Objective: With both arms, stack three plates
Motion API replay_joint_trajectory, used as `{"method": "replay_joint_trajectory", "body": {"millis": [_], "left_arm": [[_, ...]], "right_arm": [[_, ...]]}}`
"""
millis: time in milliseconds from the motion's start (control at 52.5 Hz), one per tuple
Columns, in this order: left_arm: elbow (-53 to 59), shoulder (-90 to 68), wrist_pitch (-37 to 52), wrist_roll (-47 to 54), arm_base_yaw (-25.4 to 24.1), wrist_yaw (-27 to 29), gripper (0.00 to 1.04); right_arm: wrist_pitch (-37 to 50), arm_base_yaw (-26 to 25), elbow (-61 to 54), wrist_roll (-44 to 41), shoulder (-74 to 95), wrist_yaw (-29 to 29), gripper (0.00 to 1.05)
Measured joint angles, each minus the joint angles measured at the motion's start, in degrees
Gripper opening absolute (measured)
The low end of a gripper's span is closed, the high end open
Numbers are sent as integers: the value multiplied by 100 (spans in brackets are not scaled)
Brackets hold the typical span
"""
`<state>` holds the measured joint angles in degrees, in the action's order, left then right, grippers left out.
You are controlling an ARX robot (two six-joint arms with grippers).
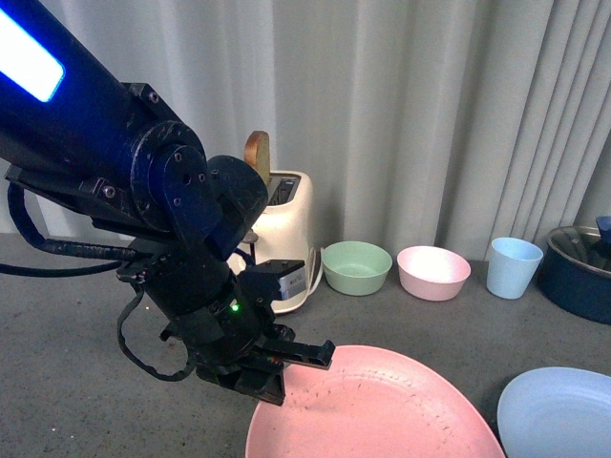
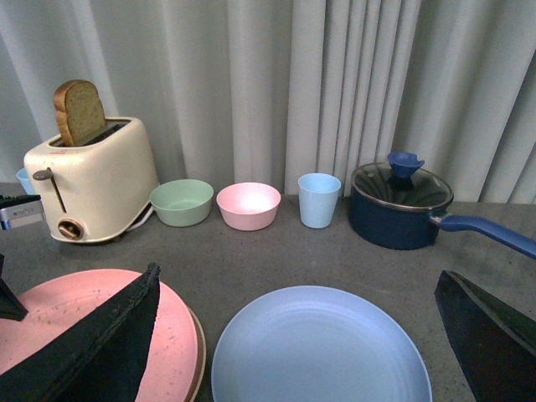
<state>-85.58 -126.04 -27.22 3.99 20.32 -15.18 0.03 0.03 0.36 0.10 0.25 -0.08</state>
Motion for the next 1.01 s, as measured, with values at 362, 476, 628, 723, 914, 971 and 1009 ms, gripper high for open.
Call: {"method": "replay_joint_trajectory", "body": {"millis": [362,476,628,723,914,971,1009], "left_arm": [[-11,-20,293,-391,-26,122,42],[-22,90,667,-643,-131,166,66],[264,682,1401,-813,-310,310,90],[780,1419,2131,-870,-448,365,99],[2662,3554,3526,-1080,-824,11,98],[3119,4030,3622,-1099,-931,-87,98],[3471,4393,3676,-1088,-1029,-181,98]], "right_arm": [[0,0,0,0,0,0,97],[0,0,0,0,0,0,97],[0,0,0,0,0,0,97],[0,0,0,0,0,0,97],[0,0,0,0,0,0,97],[0,0,0,0,0,0,97],[0,0,0,0,0,0,97]]}}
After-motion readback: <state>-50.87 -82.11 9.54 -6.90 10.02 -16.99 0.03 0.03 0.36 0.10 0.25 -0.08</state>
